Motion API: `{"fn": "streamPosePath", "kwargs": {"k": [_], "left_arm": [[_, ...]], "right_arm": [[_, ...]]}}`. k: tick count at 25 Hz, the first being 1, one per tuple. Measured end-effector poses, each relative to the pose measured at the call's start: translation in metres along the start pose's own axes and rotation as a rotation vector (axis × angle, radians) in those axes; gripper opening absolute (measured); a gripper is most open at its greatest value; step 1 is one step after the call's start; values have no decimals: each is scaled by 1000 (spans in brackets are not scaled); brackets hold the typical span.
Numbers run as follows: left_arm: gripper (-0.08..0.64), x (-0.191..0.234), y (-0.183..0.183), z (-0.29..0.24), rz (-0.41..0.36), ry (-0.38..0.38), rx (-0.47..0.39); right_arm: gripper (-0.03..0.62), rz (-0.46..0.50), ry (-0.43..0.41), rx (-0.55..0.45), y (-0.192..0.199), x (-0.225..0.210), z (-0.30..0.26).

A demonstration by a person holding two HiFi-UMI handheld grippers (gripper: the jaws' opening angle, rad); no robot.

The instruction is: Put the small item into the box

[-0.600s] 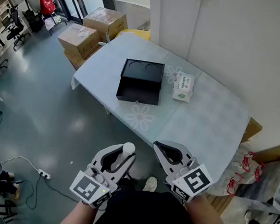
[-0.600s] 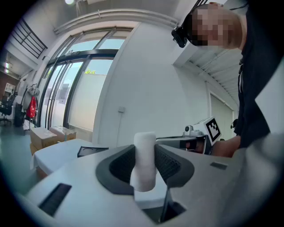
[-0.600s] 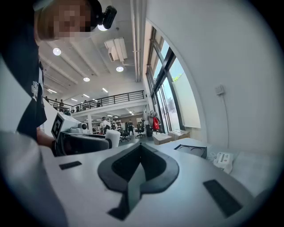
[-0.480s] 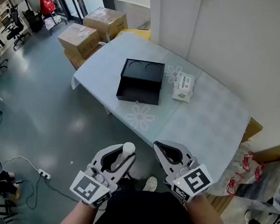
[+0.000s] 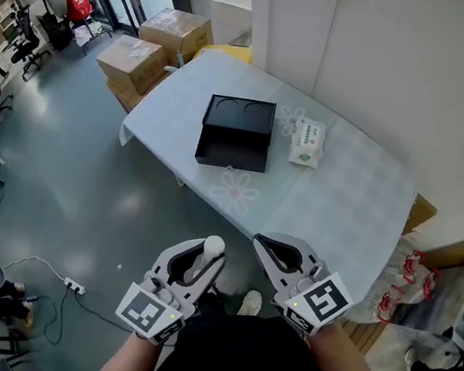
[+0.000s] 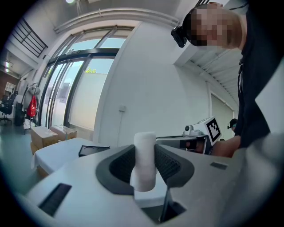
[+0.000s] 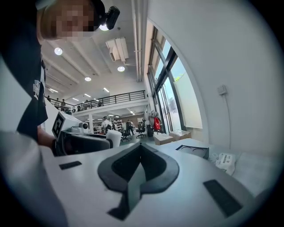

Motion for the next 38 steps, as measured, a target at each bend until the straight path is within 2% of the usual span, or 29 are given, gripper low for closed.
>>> {"fn": "streamPosePath", "kwargs": {"k": [11,18,27,38], "left_arm": [[133,20,-4,18,-24,-33,-3],[133,45,-9,36,-10,-48,-9],[133,77,-25,46,-2,-34,-24],[133,130,-31,52,27,-2,-2]], "right_arm": [[9,-1,-20,-1,-4,11,-26],[9,-2,-29,6,-7,21,-54],[9,7,-19,18,-14,26,-87],[9,1,14,46,-14,21,-137]]}}
Point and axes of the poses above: the fingertips, and each gripper's own axes: z backward along the fingers, x to its left, y out of its underside, the point moved 1 cm from there along z, backward along the fingers, and after that the axes turned 10 degrees about z, right-handed, at the moved point
